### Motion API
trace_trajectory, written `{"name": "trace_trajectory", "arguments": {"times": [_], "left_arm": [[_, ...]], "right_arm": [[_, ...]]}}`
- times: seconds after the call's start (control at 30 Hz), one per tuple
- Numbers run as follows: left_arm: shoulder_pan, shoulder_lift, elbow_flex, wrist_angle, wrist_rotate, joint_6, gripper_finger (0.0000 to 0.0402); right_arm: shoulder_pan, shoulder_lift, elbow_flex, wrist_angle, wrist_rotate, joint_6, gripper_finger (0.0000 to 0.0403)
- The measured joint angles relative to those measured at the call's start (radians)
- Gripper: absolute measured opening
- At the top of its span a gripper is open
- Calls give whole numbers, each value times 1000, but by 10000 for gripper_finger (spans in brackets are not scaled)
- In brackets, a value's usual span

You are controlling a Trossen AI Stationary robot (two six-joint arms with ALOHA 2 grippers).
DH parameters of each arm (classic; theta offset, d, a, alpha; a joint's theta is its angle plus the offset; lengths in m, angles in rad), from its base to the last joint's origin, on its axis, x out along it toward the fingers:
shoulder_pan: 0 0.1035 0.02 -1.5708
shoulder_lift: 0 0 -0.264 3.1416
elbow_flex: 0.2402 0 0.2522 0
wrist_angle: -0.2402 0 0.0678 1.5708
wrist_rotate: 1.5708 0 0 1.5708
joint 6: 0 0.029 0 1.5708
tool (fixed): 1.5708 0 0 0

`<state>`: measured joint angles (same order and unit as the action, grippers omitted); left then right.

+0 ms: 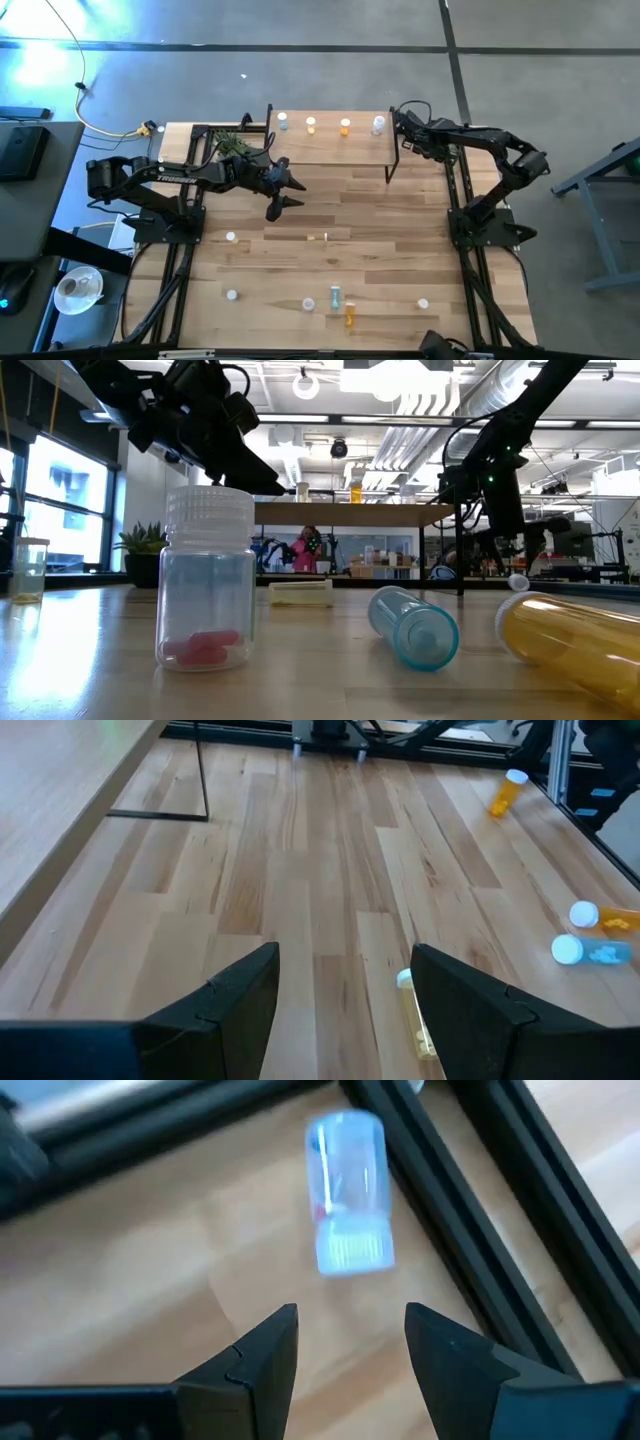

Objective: Pick and place medicine bottles onto shelf by color
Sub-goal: Put the top transparent pill bottle on the shelf aligned with the transparent pill bottle

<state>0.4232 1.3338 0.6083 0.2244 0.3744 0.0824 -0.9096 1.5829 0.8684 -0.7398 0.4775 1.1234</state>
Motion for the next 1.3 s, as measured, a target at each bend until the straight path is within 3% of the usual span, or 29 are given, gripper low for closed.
{"name": "trace_trajectory", "arguments": {"times": [0.23,1.3], "left_arm": [[0,0,0,-24,0,0,216],[-2,2,0,-26,0,0,216]], "right_arm": [[-68,0,0,-25,41,19,177],[-55,57,0,100,97,118,177]]}}
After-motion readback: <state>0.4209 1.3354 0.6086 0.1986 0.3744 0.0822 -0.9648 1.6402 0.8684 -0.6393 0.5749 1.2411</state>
